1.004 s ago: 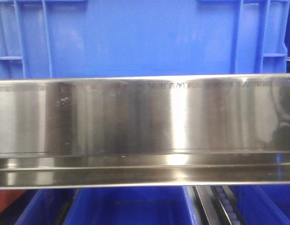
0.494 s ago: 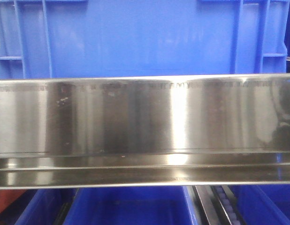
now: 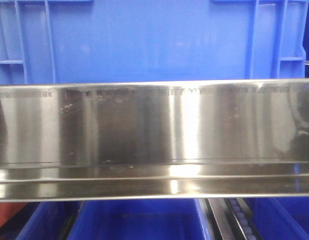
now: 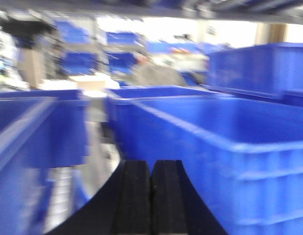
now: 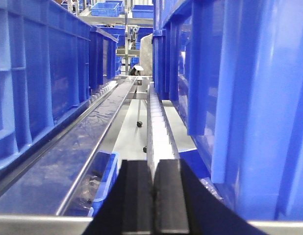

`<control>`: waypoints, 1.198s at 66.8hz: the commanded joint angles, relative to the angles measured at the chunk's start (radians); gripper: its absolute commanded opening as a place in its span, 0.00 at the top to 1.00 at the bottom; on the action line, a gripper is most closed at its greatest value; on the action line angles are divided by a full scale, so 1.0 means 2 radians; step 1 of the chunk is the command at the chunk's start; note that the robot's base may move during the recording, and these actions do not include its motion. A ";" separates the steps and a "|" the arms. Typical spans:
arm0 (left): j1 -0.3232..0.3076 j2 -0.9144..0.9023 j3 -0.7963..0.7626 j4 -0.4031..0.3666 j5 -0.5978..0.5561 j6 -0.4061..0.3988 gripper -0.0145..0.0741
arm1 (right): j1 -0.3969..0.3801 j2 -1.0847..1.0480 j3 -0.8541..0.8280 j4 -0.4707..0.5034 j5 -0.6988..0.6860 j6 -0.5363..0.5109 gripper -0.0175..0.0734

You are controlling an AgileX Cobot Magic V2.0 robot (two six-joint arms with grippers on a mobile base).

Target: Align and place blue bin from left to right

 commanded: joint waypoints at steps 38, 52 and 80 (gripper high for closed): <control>0.129 -0.078 0.236 -0.165 -0.192 0.128 0.96 | -0.002 -0.002 0.000 0.001 -0.011 0.000 0.88; 0.128 -0.078 0.236 -0.165 -0.174 0.128 0.96 | -0.002 -0.002 0.000 0.001 -0.011 0.000 0.88; 0.110 -0.078 0.236 -0.163 -0.140 0.128 0.96 | -0.002 -0.002 0.000 0.001 -0.011 0.000 0.88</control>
